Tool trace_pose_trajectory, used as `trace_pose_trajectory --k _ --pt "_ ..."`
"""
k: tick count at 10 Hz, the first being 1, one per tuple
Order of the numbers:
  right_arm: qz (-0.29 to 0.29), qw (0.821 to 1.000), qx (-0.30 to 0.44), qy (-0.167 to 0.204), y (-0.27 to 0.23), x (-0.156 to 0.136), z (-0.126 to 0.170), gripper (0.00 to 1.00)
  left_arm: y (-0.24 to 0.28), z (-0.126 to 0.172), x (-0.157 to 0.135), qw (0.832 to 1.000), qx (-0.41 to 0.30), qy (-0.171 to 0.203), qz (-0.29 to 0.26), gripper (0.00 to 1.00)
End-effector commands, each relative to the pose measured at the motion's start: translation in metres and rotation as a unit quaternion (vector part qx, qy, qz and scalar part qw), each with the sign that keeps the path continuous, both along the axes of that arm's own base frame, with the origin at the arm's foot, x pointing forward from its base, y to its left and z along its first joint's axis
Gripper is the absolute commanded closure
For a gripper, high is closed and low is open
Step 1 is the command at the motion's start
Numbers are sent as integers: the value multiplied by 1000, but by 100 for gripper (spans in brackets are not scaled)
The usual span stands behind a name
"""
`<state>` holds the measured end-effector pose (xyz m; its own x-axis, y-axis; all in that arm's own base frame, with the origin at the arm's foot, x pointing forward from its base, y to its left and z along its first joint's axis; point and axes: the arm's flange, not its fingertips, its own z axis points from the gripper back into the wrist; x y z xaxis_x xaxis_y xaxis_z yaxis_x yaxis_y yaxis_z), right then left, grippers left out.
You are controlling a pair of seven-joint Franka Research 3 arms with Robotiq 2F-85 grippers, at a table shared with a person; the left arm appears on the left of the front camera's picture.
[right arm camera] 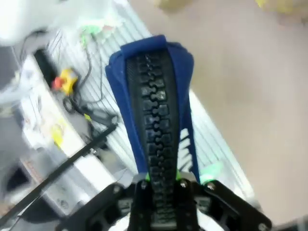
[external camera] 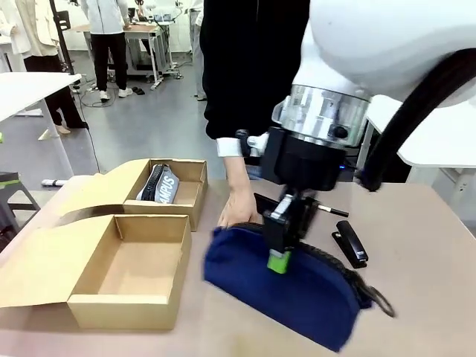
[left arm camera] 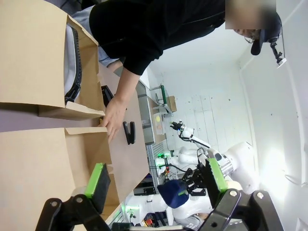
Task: Place items inside the box.
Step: Pick up a Pencil pouch or Stapler and place it inside the Mailer Box closest to the robot.
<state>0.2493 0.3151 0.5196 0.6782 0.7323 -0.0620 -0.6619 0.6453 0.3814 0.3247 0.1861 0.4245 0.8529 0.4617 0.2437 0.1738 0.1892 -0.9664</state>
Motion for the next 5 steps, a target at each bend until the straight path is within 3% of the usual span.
trace_pose_trajectory --k 1,2,3,4,5 --pt "-194 979 -18 66 -70 -33 -5 92 0 0 -1 1000 0 -12 -4 0" --pt "-273 958 -34 78 -96 -53 -9 92 0 0 -1 1000 0 -12 -4 0" --pt "-365 921 -72 113 -114 -70 -18 92 0 0 -1 1000 0 -12 -4 0" --pt "-416 893 -106 138 -119 -76 -27 92 0 0 -1 1000 0 -12 -4 0" --pt "-443 874 -128 152 -115 -80 -32 92 0 0 -1 1000 0 -12 -4 0"
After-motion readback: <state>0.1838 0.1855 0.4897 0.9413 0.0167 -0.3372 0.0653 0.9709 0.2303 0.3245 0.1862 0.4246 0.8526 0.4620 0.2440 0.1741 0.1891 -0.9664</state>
